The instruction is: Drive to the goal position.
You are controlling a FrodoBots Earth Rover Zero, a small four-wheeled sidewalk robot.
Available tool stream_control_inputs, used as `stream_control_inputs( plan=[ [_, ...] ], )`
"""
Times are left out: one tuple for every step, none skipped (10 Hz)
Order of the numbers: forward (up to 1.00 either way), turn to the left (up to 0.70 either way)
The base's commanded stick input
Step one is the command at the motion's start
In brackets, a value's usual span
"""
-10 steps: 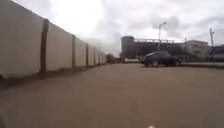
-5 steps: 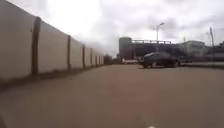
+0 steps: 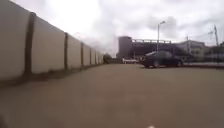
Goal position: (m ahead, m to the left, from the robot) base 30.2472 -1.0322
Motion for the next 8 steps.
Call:
stream_control_inputs(
  plan=[
    [0.85,0.03],
    [0.85,0.03],
    [0.85,0.01],
    [0.85,0.01],
    [0.85,0.01],
    [0.85,0.01],
    [0.85,0.01],
    [0.85,0.01]
  ],
)
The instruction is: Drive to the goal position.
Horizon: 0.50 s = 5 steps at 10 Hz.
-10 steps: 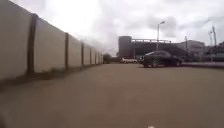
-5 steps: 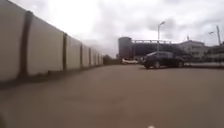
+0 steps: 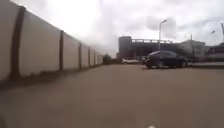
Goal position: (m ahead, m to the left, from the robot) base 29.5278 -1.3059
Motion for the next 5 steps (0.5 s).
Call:
stream_control_inputs(
  plan=[
    [0.85,0.01],
    [0.85,0.01],
    [0.85,0.01],
    [0.85,0.01],
    [0.85,0.01]
  ],
)
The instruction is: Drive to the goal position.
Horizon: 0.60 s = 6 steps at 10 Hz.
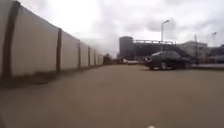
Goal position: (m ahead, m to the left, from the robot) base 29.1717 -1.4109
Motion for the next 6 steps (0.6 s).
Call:
stream_control_inputs(
  plan=[
    [0.85,0.01],
    [0.85,0.01],
    [0.85,0.01],
    [0.85,0.01],
    [0.85,0.01],
    [0.85,0.01]
  ],
)
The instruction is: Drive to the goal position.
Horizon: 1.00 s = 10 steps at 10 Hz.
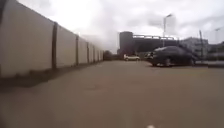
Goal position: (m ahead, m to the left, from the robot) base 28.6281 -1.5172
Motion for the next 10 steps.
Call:
stream_control_inputs(
  plan=[
    [0.85,0.01],
    [0.85,0.01],
    [0.85,0.01],
    [0.85,0.01],
    [0.85,0.01],
    [0.85,0.01],
    [0.85,0.01],
    [0.85,0.01],
    [0.85,0.01],
    [0.85,0.01]
  ],
)
